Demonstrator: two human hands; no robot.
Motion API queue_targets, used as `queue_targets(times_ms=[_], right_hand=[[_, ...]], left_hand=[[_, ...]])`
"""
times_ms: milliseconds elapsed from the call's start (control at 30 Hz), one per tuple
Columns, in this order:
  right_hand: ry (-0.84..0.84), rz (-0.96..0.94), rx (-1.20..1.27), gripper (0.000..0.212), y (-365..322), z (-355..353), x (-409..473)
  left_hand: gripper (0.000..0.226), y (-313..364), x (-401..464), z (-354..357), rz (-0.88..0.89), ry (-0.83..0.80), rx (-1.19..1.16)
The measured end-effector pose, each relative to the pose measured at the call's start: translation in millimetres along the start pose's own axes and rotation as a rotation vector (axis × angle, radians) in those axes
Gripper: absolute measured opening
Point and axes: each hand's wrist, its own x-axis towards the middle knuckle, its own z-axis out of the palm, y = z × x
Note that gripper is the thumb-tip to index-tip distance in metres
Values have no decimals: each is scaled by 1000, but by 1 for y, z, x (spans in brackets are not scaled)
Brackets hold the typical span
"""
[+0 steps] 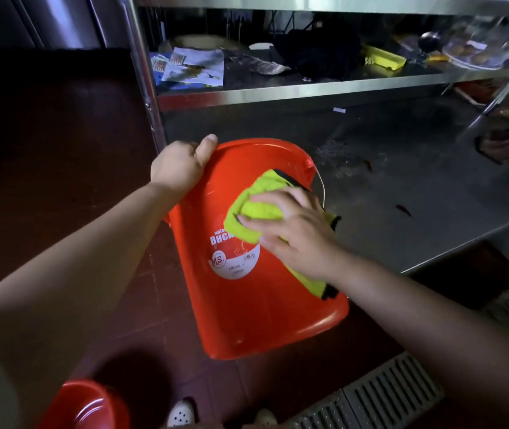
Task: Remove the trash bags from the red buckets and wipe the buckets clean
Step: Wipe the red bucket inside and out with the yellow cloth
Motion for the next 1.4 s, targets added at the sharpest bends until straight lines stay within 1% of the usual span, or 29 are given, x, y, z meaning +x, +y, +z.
queue_targets(times_ms=[167,267,367,500,633,733,833,967,1067,1167,1233,1333,1400], right_hand=[[-106,-102,67,38,-15,-3,-85],[-131,-185,91,36,-14,-4,-92],[-79,-204,89,33,-6,1,-60],[13,-87,107,34,13,9,17],[68,85,112,32,30,7,88],[52,96,93,31,22,5,101],[8,85,27,34,4,5,72],[-4,37,70,35,-14,0,3],[-38,-32,99,34,-26,-1,-53],[-83,-110,130,34,-36,-1,-90],[-100,-136,133,34,-43,-1,-96],[-98,-167,112,32,-50,3,-82],[-71,-196,81,30,-51,6,-69]], left_hand=[[58,1,-2,-2,3,5,-4],[57,1,-1,-4,-29,7,-13],[57,-3,1,-7,-98,20,-48],[58,-13,2,-7,-105,29,-73],[59,-25,3,-6,-107,43,-104],[61,-36,-2,-6,-108,77,-131],[58,-40,-15,-6,-64,107,-137],[58,-41,-24,-8,-32,113,-155],[56,-49,-30,-10,-43,121,-199],[46,-52,-34,-20,-129,79,-242],[42,-40,-29,-29,-120,21,-187],[55,-8,-15,-37,-31,-65,-100],[65,8,-10,-37,5,-106,18]])
